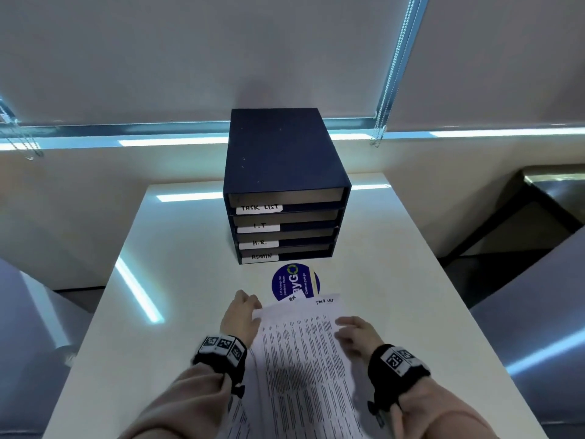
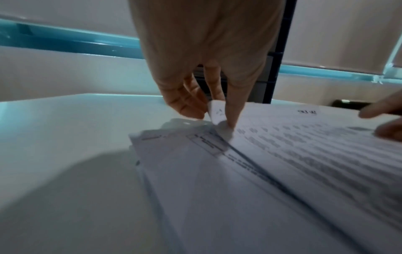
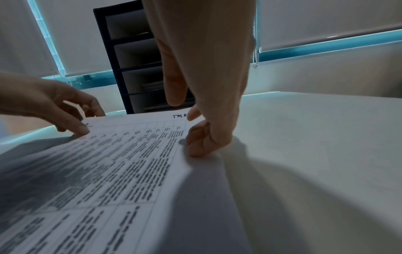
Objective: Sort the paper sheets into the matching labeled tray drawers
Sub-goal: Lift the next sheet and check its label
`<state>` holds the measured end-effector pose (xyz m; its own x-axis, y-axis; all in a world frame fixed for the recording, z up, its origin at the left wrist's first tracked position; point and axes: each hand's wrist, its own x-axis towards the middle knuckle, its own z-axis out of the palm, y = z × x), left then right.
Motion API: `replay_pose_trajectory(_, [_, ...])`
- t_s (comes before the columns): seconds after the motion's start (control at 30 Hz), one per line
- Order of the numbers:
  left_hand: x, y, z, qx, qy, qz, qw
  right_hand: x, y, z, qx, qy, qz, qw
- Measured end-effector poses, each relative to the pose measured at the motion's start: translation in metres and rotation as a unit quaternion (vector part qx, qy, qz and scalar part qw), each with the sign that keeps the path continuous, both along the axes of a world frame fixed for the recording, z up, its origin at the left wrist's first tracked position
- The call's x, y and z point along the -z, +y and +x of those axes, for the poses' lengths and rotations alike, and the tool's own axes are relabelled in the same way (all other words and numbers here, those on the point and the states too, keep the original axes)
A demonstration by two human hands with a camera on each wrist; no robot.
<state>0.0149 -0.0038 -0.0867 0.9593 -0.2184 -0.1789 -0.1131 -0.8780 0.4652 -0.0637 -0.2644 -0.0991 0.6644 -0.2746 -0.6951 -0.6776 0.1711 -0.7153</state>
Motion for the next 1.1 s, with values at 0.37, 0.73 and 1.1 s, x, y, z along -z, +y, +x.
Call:
replay_pose_trajectory(0.37, [-0.026,0.007,-0.027,-0.013,-0.074,0.004,0.997,-0.006,-0.009,-0.012,-0.009,0.008,-0.001,1.0])
replay_pose_trajectory(0.73, [-0.081,-0.001,-0.031,0.084,-0.071,-0.084,0.99,-0.026,-0.013,-0.002,-0.014,-0.05,0.005,0.999])
replay_pose_trajectory(1.1, [-0.145,0.001,0.014,-0.137,0.092,-0.456,0.875,-0.079,0.008,-0.013,-0.16,-0.093,0.174,0.967])
